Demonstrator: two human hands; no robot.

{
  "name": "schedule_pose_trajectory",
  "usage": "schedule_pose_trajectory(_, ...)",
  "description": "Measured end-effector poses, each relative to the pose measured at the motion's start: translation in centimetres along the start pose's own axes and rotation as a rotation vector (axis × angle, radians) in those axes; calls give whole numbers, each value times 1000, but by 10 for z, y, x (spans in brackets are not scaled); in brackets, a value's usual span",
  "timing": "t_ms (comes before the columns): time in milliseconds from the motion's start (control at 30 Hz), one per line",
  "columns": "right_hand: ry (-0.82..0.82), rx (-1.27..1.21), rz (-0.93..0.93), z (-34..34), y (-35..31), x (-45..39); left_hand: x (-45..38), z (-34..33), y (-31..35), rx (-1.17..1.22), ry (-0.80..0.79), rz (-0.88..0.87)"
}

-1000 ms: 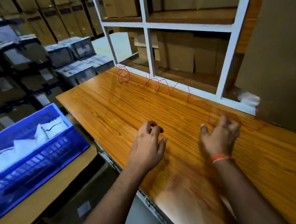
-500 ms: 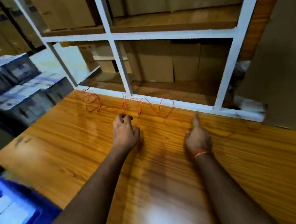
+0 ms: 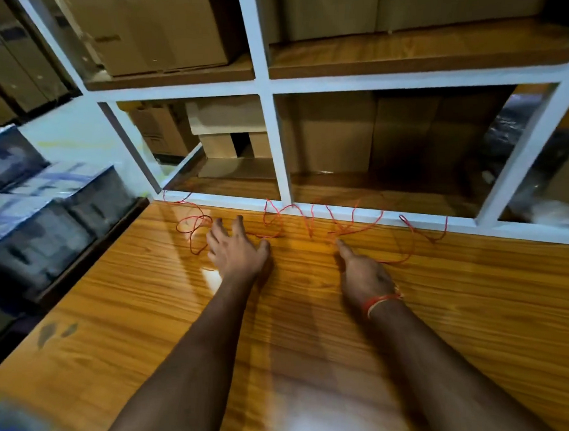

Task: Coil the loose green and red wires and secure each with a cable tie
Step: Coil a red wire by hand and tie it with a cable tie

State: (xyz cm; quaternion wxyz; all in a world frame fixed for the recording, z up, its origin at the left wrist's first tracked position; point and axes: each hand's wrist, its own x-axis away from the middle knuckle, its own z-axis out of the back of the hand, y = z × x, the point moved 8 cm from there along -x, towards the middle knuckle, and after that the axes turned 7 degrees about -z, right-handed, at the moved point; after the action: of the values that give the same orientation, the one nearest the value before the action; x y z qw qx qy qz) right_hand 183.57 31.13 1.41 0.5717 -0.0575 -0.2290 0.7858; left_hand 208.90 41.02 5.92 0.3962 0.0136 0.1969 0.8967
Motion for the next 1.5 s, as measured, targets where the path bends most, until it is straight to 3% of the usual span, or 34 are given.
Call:
schedule_pose_trajectory(100, -19, -7, 43, -3, -8, -1, -23, -22, -14, 71, -194, 2)
schedule_pose_trajectory(333, -58, 36, 57, 2, 2, 6, -33, -67, 33, -40, -606, -344)
schedule_pose_trajectory(467, -79, 32, 51, 10, 32, 28, 2, -80, 83, 107, -604, -450)
schedule_pose_trajectory(600, -33, 11, -23, 33, 85, 58, 49, -95, 128, 104, -535, -547)
schedule_pose_trajectory(733, 6, -15, -129, 59, 152, 99, 105, -111, 183, 146, -575, -606)
schedule_pose_trajectory(1167, 218, -101, -298, 157, 399, 288, 382, -146, 369, 257, -631, -674)
schedule_pose_trajectory(1500, 252, -230, -448, 220, 579, 401, 584, -150, 505, 527, -903, -652)
